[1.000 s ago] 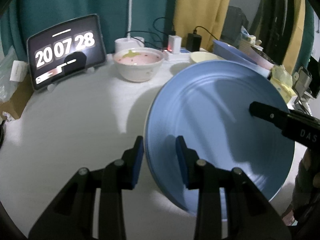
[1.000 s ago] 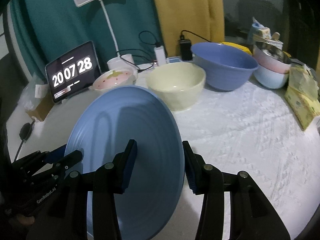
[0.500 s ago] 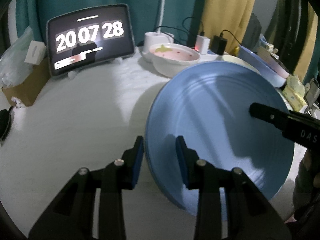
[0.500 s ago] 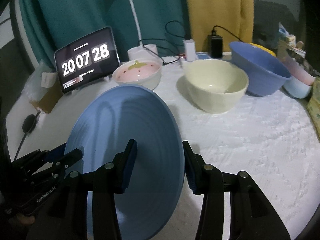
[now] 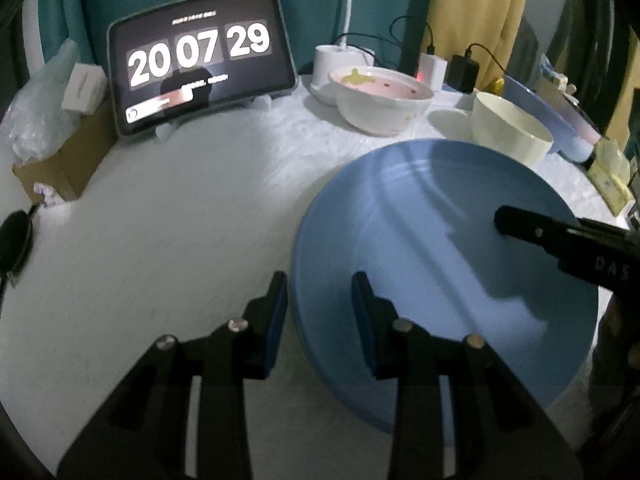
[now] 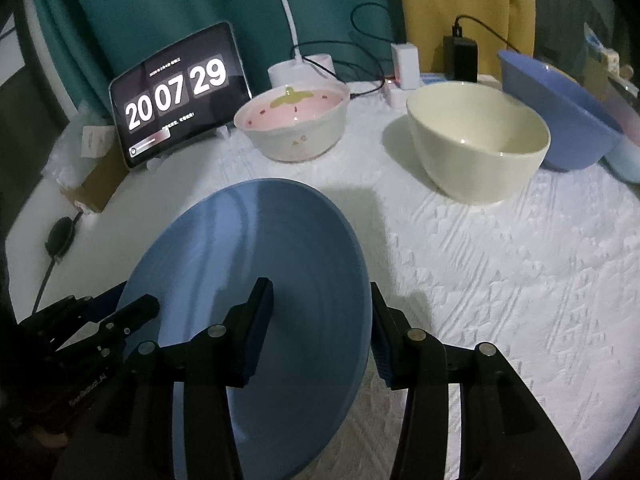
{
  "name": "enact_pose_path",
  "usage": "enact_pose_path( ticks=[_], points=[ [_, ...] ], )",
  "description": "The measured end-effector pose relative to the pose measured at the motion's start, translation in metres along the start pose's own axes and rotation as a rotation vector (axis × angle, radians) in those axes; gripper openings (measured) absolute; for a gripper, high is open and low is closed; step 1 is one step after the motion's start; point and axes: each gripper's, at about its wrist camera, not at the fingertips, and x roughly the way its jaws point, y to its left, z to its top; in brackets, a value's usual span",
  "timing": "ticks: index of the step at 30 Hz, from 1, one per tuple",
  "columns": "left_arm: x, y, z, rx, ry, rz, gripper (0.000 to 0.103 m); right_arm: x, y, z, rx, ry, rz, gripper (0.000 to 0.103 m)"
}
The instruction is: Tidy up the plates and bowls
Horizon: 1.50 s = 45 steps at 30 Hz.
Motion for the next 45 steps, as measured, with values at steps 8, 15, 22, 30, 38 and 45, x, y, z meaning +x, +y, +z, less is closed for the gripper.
enact_pose_path(
  ticks=[8,15,22,30,38,45],
  points=[
    [-0.003,-0.002,0.002,-0.017,-0.003,0.017,0.035,0.001,-0.007,-0.001,0.0,0.013,0.011,0.049],
    [-0.025,-0.005,0.006,-0.046,-0.067,0.057,0.035,-0.017,-0.021,0.001,0.01,-0.018,-0.026,0.05],
    [-0.05,-0.023,0.02,-0.03,-0.146,0.04,0.035,-0.045,-0.037,0.004,0.024,-0.071,-0.051,0.051],
    [-0.063,-0.055,0.038,-0.024,-0.158,-0.042,0.036,-0.077,-0.06,0.008,0.043,-0.135,-0.064,0.051],
    [-0.066,-0.088,0.049,0.003,-0.165,-0.092,0.039,-0.102,-0.086,0.009,0.071,-0.179,-0.083,0.051],
    [-0.064,-0.118,0.059,0.029,-0.154,-0.137,0.044,-0.124,-0.113,0.007,0.091,-0.218,-0.116,0.051]
  ],
)
